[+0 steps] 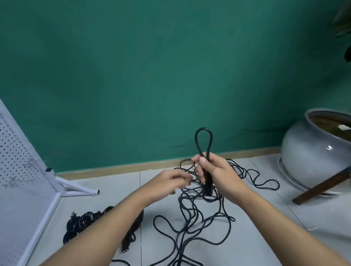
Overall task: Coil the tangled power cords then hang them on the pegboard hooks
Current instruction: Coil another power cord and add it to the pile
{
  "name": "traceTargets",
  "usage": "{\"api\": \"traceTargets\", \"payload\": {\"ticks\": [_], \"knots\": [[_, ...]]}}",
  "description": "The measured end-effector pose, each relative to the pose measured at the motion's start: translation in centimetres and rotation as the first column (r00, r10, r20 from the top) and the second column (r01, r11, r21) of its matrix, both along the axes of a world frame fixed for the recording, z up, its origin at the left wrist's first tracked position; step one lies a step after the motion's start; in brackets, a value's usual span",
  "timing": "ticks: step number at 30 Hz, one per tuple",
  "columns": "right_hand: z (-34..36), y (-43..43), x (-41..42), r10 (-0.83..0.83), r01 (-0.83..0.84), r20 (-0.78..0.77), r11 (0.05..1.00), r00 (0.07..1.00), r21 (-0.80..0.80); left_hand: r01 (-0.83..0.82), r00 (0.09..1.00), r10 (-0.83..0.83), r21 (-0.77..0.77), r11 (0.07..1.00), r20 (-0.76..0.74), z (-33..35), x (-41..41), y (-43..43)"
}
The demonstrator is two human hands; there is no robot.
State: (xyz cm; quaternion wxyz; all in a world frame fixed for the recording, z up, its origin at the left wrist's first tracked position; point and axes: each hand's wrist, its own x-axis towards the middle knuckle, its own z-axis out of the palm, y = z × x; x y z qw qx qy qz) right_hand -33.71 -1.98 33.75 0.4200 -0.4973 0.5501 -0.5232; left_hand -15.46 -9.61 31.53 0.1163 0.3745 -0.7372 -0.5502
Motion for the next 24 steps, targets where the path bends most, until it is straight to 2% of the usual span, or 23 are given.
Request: {"api": "traceTargets", "payload": {"ticks": [2,4,6,8,10,13,16,18,21,22,24], "knots": [[0.1,-0.4,-0.2,0.012,-0.015,0.191,1.0,0.982,0.011,0.161,0.971,-0.134,-0.129,0.978,0.198,-2.0,0.0,0.1],[0.3,-0.8,-0.3,0.007,-0.026,0.32,0.998,0.947,0.054,0.294,0.919,-0.199,-0.256,0.921,0.341,-3.4,-0.3,0.6],[0.4,-1.0,-0.5,-0.022,-0.018,0.378,0.995,0.926,0.102,0.316,0.913,-0.186,-0.34,0.886,0.364,-4.2,-0.7,0.8],[0.4,-1.0,-0.6,-0.057,0.012,0.369,0.993,0.928,0.121,0.307,0.912,-0.167,-0.356,0.882,0.374,-4.6,-1.0,0.7],[0.2,-0.8,-0.8,-0.103,0.072,0.263,0.989,0.959,0.128,0.337,0.89,-0.175,-0.349,0.875,0.421,-4.6,-1.2,0.6],[-0.6,-0.4,-1.5,-0.208,0.212,-0.037,0.964,0.977,0.159,0.371,0.878,-0.17,-0.412,0.832,0.447,-4.1,-1.1,0.4],[-1.3,-0.1,-2.3,-0.215,0.298,-0.364,0.936,0.906,0.188,0.27,0.944,-0.104,-0.552,0.789,0.313,-3.0,-0.7,0.0],[-1.2,0.2,-2.3,-0.157,0.294,-0.497,0.933,0.853,0.208,0.194,0.976,-0.079,-0.653,0.732,0.201,-2.4,-0.6,-0.4],[-0.9,0.4,-1.7,-0.003,0.182,-0.525,0.94,0.851,0.29,0.077,0.997,-0.061,-0.758,0.647,0.05,-1.3,-0.6,-0.9],[-1.1,0.3,-1.5,0.056,0.125,-0.502,0.939,0.863,0.32,0.053,0.998,-0.065,-0.783,0.62,0.015,-0.9,-0.7,-1.1],[-1.6,0.2,-1.0,0.158,0.045,-0.538,0.937,0.828,0.345,0.046,0.995,-0.095,-0.811,0.583,-0.012,-0.1,-0.8,-1.1]]}}
